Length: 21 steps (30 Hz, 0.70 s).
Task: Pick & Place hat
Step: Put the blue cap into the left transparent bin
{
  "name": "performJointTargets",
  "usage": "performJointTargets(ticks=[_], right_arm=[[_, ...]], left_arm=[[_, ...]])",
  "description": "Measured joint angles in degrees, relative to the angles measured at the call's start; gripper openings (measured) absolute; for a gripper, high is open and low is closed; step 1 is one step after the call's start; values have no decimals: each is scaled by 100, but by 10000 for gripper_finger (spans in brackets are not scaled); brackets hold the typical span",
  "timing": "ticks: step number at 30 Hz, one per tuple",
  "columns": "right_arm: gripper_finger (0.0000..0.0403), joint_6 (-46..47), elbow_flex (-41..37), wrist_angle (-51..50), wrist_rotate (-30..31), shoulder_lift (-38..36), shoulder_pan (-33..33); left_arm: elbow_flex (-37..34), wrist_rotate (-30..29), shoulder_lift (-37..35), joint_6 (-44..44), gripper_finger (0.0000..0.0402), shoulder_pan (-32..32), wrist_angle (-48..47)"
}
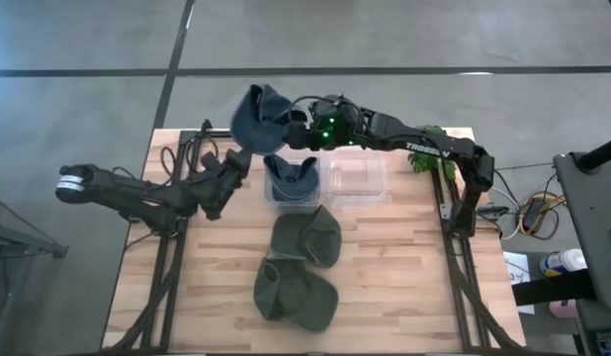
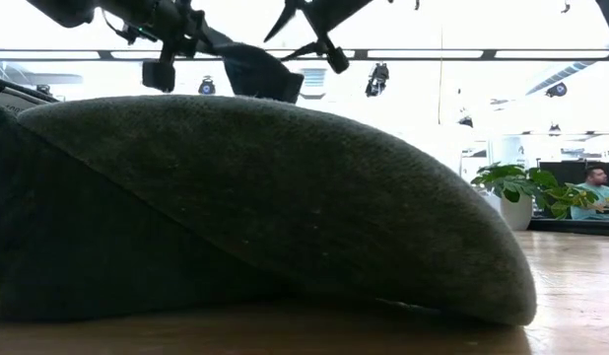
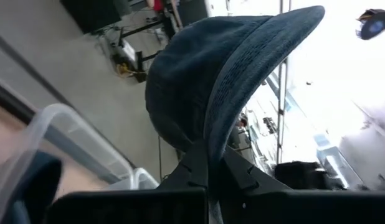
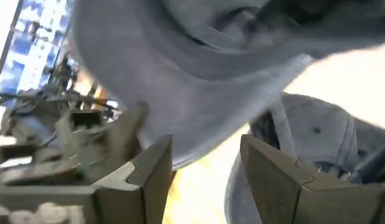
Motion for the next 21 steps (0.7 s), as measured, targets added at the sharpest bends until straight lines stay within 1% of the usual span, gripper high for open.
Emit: performJointTargets(ticks=[4,6,10,12,15,18,21], right_arm=[[180,512,-203,144,121,0,103],[178,692,-274,358,236,0,178],[176,786,-318,966,544,0,291],[176,864,-327,977,724,-2,310],[170,859,-358,965,760,4,301],[148,889,-377,951,764,4,297],[111,852,-383,932,786,4,297]], left_arm=[[0,85,-11,757,7,4,481],[0,148,-11,949,7,42,552],[0,626,22,847,7,179,595],[0,758,80,753,7,224,599],[0,804,164,726,7,234,597],[2,833,230,704,7,234,601],[13,862,260,704,8,234,601]])
